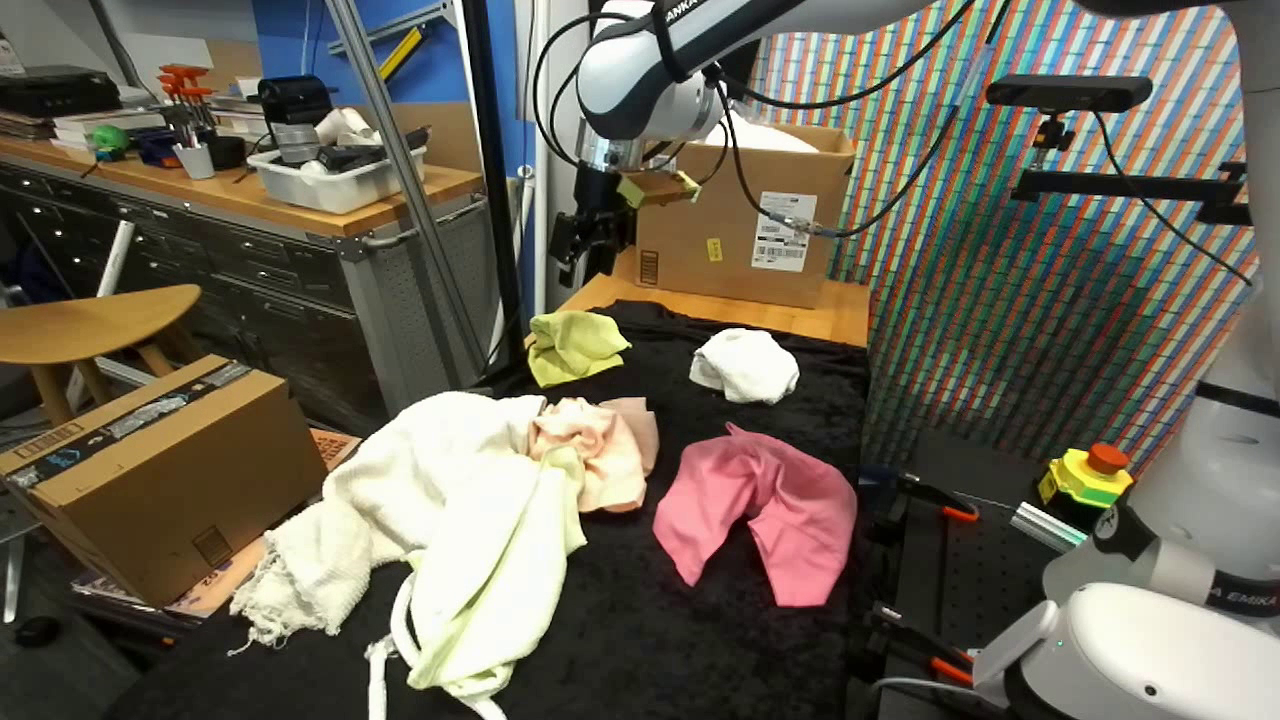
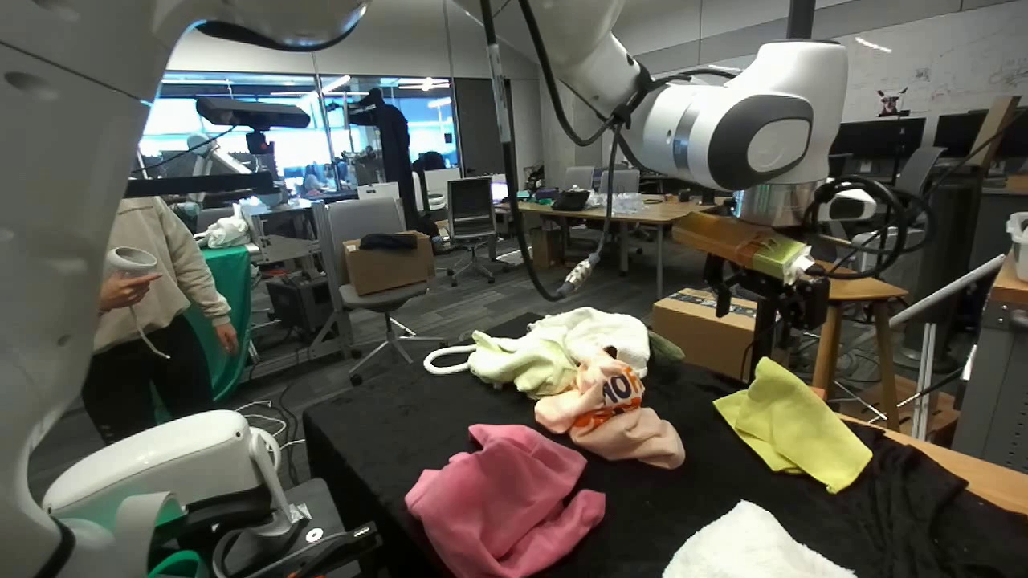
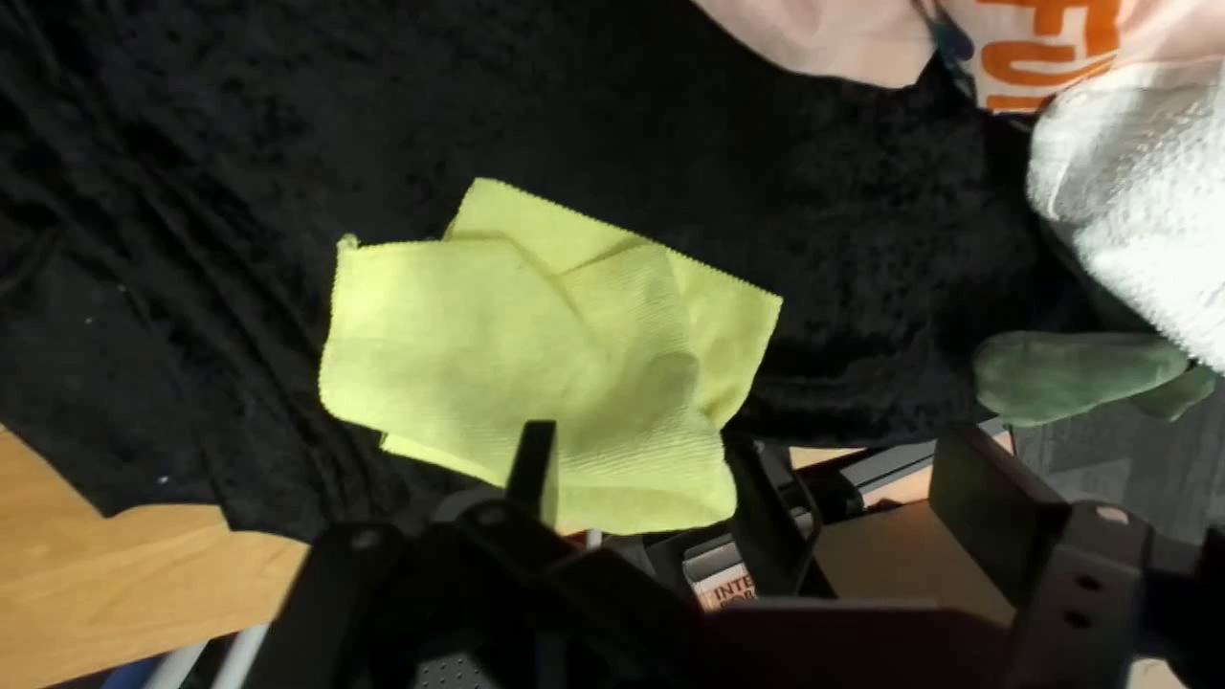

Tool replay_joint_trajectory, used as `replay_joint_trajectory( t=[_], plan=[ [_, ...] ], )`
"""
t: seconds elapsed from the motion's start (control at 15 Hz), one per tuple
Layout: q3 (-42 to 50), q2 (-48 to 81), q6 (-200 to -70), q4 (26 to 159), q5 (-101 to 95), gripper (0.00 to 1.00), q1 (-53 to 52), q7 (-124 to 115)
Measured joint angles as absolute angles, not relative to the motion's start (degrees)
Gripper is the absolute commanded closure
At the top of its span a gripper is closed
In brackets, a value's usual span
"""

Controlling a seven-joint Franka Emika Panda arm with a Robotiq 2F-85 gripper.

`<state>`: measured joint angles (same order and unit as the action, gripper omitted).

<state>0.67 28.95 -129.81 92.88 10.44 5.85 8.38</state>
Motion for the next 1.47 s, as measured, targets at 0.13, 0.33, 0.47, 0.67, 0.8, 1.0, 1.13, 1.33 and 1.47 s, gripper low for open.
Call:
replay_joint_trajectory(
  t=[0.13, 0.33, 0.47, 0.67, 0.8, 1.0, 1.13, 1.33, 1.47],
  plan=[
    [0.59, 29.99, -129.97, 91.32, 10.44, 0.00, 7.18, 10.67],
    [0.09, 31.97, -129.90, 89.22, 10.44, 0.00, 9.43, 16.74],
    [-0.49, 33.56, -129.84, 87.80, 10.44, 0.00, 10.90, 22.47],
    [-2.31, 35.97, -129.86, 85.71, 10.44, 0.00, 13.02, 31.28],
    [-3.77, 37.45, -129.87, 84.32, 10.44, 0.00, 14.11, 36.39],
    [-5.63, 39.58, -129.86, 82.29, 10.49, 0.00, 15.07, 42.60],
    [-6.70, 40.97, -129.83, 81.00, 10.65, 0.00, 15.45, 46.15],
    [-7.89, 43.02, -129.53, 79.20, 10.69, 0.00, 15.61, 50.40],
    [-8.60, 44.40, -128.88, 77.96, 10.69, 0.00, 15.60, 52.55]
  ],
)
